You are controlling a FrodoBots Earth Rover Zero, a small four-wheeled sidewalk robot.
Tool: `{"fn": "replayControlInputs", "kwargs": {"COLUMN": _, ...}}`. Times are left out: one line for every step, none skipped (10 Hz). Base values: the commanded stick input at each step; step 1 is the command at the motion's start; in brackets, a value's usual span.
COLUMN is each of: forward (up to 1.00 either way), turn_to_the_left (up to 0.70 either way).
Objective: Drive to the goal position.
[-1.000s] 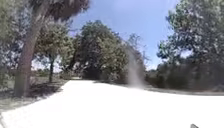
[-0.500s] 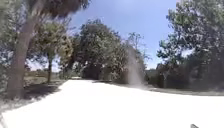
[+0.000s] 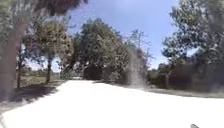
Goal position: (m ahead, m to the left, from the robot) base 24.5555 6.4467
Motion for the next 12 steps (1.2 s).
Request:
{"fn": "replayControlInputs", "kwargs": {"forward": 0.70, "turn_to_the_left": 0.14}}
{"fn": "replayControlInputs", "kwargs": {"forward": 0.70, "turn_to_the_left": 0.14}}
{"fn": "replayControlInputs", "kwargs": {"forward": 0.70, "turn_to_the_left": 0.14}}
{"fn": "replayControlInputs", "kwargs": {"forward": 0.70, "turn_to_the_left": 0.14}}
{"fn": "replayControlInputs", "kwargs": {"forward": 0.70, "turn_to_the_left": 0.14}}
{"fn": "replayControlInputs", "kwargs": {"forward": 0.70, "turn_to_the_left": 0.14}}
{"fn": "replayControlInputs", "kwargs": {"forward": 0.70, "turn_to_the_left": 0.13}}
{"fn": "replayControlInputs", "kwargs": {"forward": 0.70, "turn_to_the_left": 0.06}}
{"fn": "replayControlInputs", "kwargs": {"forward": 0.70, "turn_to_the_left": 0.00}}
{"fn": "replayControlInputs", "kwargs": {"forward": 0.70, "turn_to_the_left": 0.00}}
{"fn": "replayControlInputs", "kwargs": {"forward": 0.70, "turn_to_the_left": 0.00}}
{"fn": "replayControlInputs", "kwargs": {"forward": 0.70, "turn_to_the_left": 0.00}}
